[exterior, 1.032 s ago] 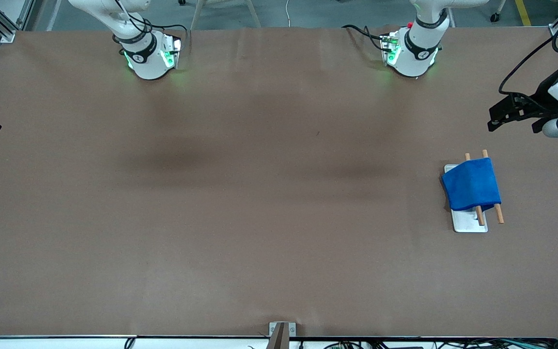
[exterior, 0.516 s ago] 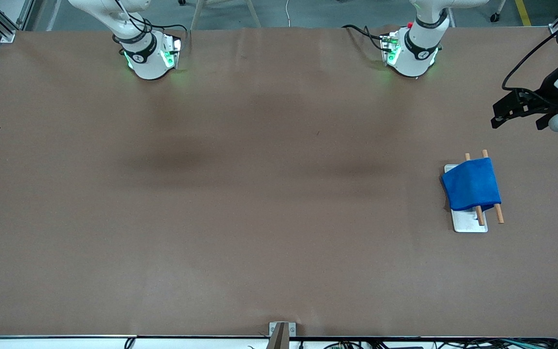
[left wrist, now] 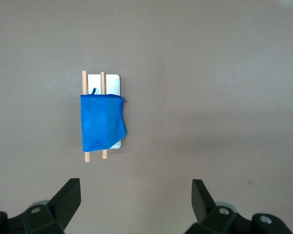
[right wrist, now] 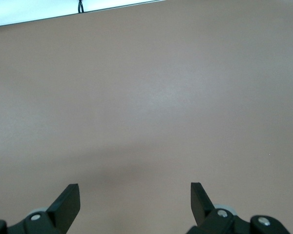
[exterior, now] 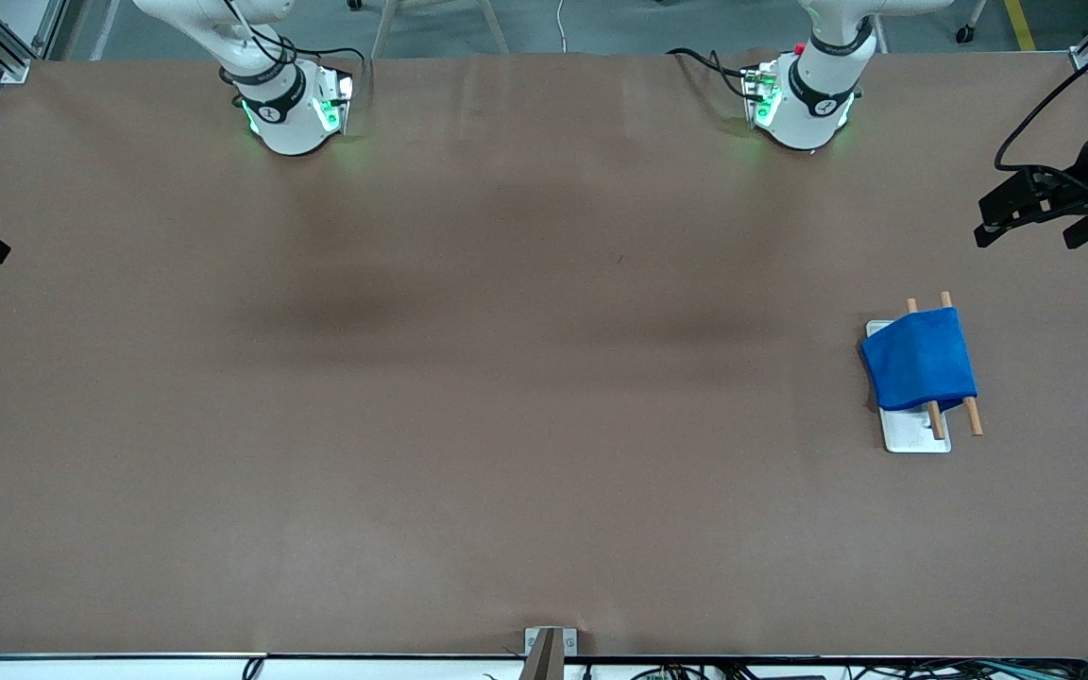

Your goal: Right arm passes towel to left arm to hang

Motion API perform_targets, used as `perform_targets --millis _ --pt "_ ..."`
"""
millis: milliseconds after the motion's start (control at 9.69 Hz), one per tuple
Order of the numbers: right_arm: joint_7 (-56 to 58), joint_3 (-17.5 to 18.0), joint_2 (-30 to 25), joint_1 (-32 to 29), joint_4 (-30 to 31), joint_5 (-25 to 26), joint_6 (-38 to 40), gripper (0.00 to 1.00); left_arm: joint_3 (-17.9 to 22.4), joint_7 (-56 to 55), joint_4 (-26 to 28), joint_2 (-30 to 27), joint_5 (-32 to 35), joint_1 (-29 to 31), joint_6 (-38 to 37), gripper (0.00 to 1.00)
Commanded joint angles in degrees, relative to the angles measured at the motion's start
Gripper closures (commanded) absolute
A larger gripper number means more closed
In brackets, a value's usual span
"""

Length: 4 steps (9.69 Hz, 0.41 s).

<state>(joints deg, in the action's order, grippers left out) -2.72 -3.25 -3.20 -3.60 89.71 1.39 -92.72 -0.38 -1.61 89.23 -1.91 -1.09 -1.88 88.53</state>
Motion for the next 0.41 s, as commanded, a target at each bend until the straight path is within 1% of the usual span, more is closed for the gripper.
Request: perform_targets --millis 0,310 --pt "1.74 0.44 -1.02 -2.02 0.9 -0.6 1.57 0.0 0.91 0.38 1.29 0.41 -0.67 -0.14 -2.48 0.0" --pt "2.19 0.52 -0.85 -2.03 0.64 -0.69 1.23 0.0 0.56 -0.06 1.64 0.41 0.2 -0.5 -1.78 0.0"
